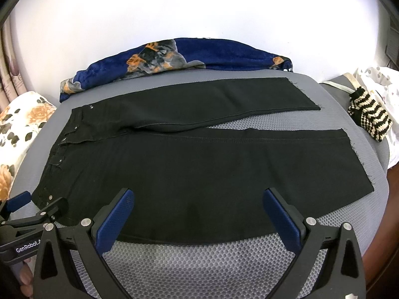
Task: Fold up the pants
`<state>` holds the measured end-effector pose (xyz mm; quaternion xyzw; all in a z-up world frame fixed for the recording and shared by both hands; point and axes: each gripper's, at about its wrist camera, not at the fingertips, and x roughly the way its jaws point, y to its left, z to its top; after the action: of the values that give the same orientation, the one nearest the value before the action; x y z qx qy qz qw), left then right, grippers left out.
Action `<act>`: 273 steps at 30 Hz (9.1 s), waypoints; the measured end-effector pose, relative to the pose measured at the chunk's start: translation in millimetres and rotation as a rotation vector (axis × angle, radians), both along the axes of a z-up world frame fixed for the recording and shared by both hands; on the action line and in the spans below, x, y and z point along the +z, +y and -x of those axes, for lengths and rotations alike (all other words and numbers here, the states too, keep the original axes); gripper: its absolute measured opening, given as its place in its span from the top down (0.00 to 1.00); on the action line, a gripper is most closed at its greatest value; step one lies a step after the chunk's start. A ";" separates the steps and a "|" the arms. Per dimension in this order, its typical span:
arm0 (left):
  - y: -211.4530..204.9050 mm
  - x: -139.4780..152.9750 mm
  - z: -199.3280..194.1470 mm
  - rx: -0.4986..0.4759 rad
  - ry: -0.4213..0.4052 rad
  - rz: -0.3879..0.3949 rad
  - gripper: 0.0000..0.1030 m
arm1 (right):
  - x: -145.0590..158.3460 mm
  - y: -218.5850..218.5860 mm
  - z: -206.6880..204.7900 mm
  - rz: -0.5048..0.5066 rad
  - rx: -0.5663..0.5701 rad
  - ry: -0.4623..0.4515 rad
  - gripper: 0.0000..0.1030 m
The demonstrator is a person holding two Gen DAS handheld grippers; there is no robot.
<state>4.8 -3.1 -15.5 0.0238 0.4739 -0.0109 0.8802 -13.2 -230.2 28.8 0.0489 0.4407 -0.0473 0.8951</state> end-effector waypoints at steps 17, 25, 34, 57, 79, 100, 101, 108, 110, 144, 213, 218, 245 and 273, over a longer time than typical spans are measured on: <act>52.0 1.2 -61.9 0.043 -0.003 0.065 0.03 | -0.5 -1.8 -28.3 0.014 0.072 0.012 0.01; 126.9 7.7 -150.2 0.080 -0.016 0.182 0.27 | -3.0 -8.0 -70.7 -0.147 0.134 0.031 0.00; 199.7 -25.3 -257.3 0.068 0.081 0.567 0.41 | -21.1 2.3 -127.4 -0.221 0.119 0.089 0.00; 227.8 -92.4 -363.7 -0.042 0.249 1.002 0.63 | -62.9 35.4 -227.0 -0.202 0.160 0.175 0.00; 187.5 -52.8 -357.2 -0.177 0.047 0.910 0.92 | -67.2 16.5 -346.0 -0.145 0.526 0.206 0.00; 179.8 6.6 -296.8 -0.358 -0.127 0.895 0.92 | -112.4 14.6 -445.9 -0.094 1.169 0.632 0.35; 179.0 6.3 -297.5 -0.350 -0.125 0.891 0.92 | -112.7 9.7 -447.0 -0.086 1.170 0.645 0.43; 172.4 6.2 -305.2 -0.315 -0.112 0.854 0.92 | -112.9 -2.1 -436.4 0.006 1.111 0.579 0.81; 169.7 6.6 -308.5 -0.306 -0.102 0.837 0.92 | -108.4 -1.1 -424.4 0.051 1.096 0.543 0.90; 164.6 -50.5 -96.7 -0.459 0.261 0.486 0.84 | -85.1 -47.4 -92.1 0.012 0.647 0.339 0.94; 187.1 -10.4 -62.4 -0.123 0.173 0.165 0.45 | -88.3 -20.3 -28.2 -0.110 0.563 0.386 0.91; 165.5 12.1 -45.1 -0.179 0.090 -0.043 0.45 | -87.5 -27.0 -27.6 -0.146 0.540 0.377 0.90; -153.9 -37.0 -30.4 -1.019 0.159 0.100 0.92 | -70.0 -43.3 -28.0 -0.258 0.502 0.304 0.88; -153.5 -49.4 -36.9 -0.880 0.233 0.194 0.94 | -108.2 -350.8 -113.2 -0.642 -0.295 0.084 0.62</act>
<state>41.7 -156.6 -64.9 0.1390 0.5114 -0.4302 0.7308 100.0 -581.0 -79.3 0.3890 0.4577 -0.0369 0.7986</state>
